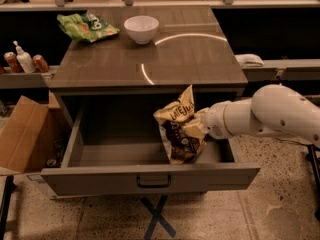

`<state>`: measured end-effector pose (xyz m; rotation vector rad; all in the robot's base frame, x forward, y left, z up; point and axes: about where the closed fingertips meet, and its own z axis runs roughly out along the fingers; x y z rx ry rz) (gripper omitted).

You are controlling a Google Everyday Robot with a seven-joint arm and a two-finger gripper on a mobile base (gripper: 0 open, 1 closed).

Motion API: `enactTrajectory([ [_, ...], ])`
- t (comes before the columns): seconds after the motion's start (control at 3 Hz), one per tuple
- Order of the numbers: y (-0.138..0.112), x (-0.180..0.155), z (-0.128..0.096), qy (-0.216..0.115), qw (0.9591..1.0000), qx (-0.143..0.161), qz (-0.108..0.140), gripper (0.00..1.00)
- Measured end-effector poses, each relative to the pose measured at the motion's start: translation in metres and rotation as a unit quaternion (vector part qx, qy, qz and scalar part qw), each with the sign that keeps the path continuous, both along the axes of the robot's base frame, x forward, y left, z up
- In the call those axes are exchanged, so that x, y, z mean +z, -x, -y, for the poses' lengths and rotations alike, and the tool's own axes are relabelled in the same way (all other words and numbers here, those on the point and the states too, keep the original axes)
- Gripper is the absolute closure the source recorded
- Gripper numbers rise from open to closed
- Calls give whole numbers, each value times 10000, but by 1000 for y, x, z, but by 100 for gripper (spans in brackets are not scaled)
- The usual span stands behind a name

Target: Pick brown chip bag from top drawer and place on counter

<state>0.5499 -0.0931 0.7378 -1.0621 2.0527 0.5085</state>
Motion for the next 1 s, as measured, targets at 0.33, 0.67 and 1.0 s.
enactTrajectory([
  [0.33,19,29,22,-247,9992,-118,299,95],
  [0.67,35,64,45,-394,9966,-258,669,100],
  [1.0,40,102,70,-357,9934,-364,1030,100],
])
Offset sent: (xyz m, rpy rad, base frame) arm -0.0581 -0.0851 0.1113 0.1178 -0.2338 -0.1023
